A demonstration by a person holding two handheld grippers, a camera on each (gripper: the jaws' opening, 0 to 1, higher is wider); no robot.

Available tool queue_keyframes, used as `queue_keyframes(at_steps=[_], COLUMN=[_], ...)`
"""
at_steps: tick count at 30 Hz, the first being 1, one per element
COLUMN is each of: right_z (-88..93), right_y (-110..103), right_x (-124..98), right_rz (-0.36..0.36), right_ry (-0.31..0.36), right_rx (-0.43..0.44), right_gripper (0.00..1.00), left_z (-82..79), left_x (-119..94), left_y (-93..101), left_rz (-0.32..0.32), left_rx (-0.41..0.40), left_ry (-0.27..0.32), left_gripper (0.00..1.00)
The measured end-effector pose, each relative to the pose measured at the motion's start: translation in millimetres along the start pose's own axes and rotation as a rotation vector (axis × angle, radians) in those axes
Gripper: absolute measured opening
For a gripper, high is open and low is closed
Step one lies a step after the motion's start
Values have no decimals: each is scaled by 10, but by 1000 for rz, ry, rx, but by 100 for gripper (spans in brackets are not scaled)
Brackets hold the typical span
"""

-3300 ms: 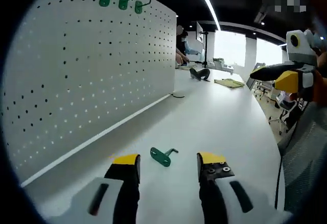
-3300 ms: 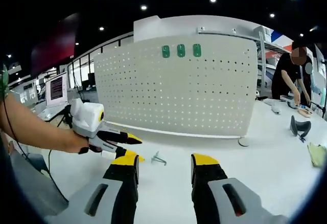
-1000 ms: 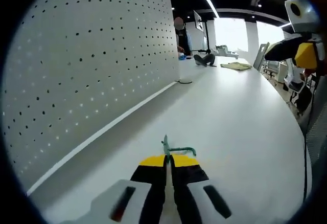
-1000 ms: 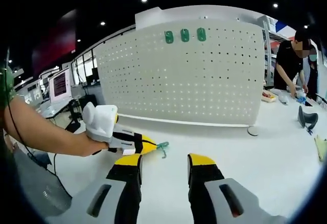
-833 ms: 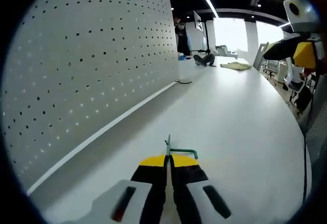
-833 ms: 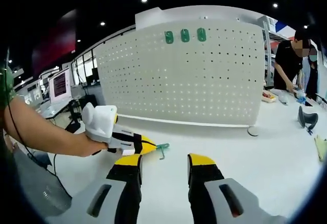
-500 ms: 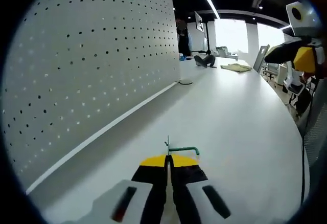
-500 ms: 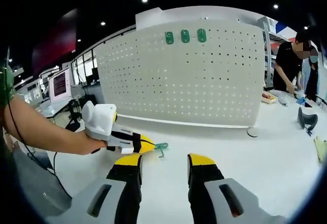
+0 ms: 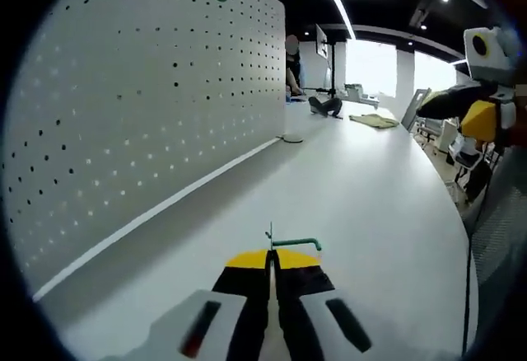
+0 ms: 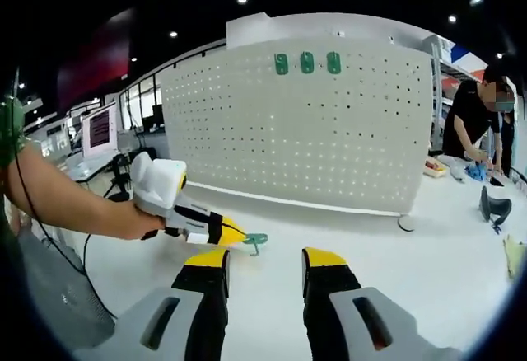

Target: Insert the hook assembly into the mounting plate slot until the hook locks in place.

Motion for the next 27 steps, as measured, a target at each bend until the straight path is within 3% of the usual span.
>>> queue_keyframes(at_steps=[7, 11, 13, 21, 27], right_z=[-60, -124, -150, -235, -255], right_y=[-96, -115, -143, -337, -474], right_x=[36, 50, 58, 68, 89], right_rz=[-62, -90, -117, -255, -290], right_ry=[-25, -25, -29, -55, -52], right_rx=[-189, -252, -275, -502, -592], right_gripper=[34, 32, 32, 28, 27], left_z=[-95, -214, -289, -505, -604], left_x=[-130, -247, -323, -619, -794], left_y=[135, 215, 257, 337, 419], left_rz=[64, 100, 120, 175, 201], left_rx=[-6, -4, -3, -51, -61], left_ry=[5, 15, 26, 47, 50], left_gripper=[2, 2, 2, 2, 2])
Point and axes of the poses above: the point that each gripper's makers call its tool centre point, and the gripper's own axes: x roughly forward along the fingers, y roughly to its right, z roughly out of its underside, the point moved 1 cm from there along -x, roughly backward along the fingers, and after that the axes turned 2 degrees about z, right-handed, at the moved point
